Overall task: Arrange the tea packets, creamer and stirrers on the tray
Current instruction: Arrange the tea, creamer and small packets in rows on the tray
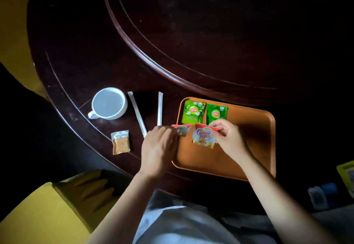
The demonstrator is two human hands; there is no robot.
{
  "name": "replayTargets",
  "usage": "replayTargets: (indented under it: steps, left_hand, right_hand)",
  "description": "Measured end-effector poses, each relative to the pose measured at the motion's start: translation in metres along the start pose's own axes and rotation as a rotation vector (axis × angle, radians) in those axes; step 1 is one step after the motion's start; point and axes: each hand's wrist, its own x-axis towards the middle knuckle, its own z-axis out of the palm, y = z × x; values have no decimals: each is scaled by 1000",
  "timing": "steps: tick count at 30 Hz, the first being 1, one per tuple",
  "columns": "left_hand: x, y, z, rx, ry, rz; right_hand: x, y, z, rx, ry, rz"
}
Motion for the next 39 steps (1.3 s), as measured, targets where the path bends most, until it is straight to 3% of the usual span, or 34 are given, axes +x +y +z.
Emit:
replayTargets:
  steps: [8,14,20,23,29,39]
  left_hand:
    - [-13,13,31,145,-150,148]
    - [-17,14,39,153,-263,141]
    - [-31,11,32,169,-270,148]
    - [-39,5,29,225,-332,166]
    - [-39,8,34,294,-534,116]
    - [-28,16,37,332,-513,129]
  right_hand:
    - [-16,41,-7,-120,70,45]
    - [-16,50,-6,-272,137,-2]
    - [-39,58,-5,-581,284,-237]
    - [-52,63,0,-695,250,-379]
    - [-44,61,14,-691,202,-404]
    - [-30,57,12,-697,186,-374]
